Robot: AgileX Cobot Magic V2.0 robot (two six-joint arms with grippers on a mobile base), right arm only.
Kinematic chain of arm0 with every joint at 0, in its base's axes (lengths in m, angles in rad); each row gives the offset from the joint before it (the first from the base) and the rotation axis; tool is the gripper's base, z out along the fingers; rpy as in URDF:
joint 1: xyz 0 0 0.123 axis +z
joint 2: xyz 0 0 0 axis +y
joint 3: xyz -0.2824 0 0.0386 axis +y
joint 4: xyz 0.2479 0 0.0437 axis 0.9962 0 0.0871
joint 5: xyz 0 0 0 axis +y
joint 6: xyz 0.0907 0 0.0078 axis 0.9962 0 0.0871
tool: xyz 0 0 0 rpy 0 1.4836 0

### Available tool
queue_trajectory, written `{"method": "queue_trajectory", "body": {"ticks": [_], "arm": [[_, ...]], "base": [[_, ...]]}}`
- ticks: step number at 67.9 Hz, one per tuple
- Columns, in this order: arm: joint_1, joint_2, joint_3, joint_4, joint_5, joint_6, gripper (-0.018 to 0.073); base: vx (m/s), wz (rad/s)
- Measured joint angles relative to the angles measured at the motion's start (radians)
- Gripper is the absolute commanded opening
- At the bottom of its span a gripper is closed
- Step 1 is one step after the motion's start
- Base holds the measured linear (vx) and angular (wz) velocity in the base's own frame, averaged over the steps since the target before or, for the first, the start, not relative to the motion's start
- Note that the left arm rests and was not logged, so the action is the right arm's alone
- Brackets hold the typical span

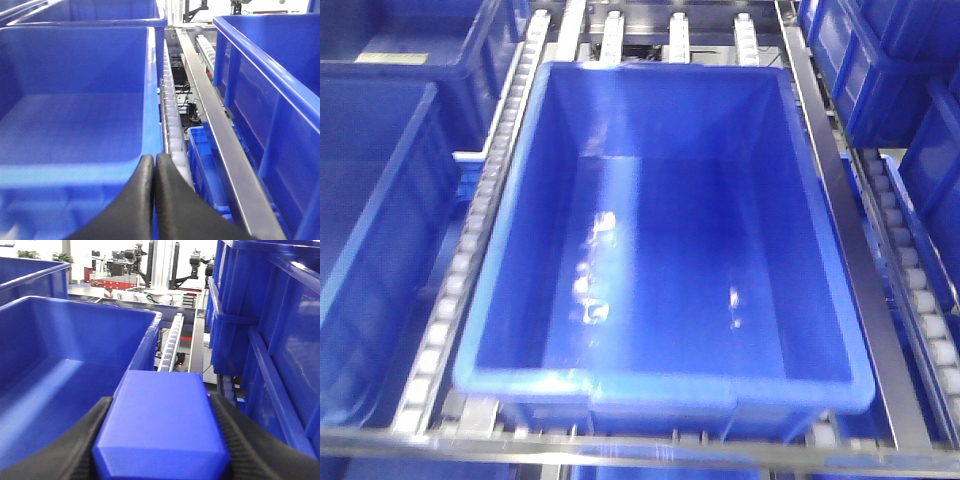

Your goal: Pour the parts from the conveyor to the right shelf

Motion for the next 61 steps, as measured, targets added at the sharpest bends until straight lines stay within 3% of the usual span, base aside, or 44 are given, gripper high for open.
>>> {"method": "queue_trajectory", "body": {"ticks": [61], "arm": [[0.0,0.0,0.0,0.0,0.0,0.0,-0.0003]], "base": [[0.09,-0.01]]}}
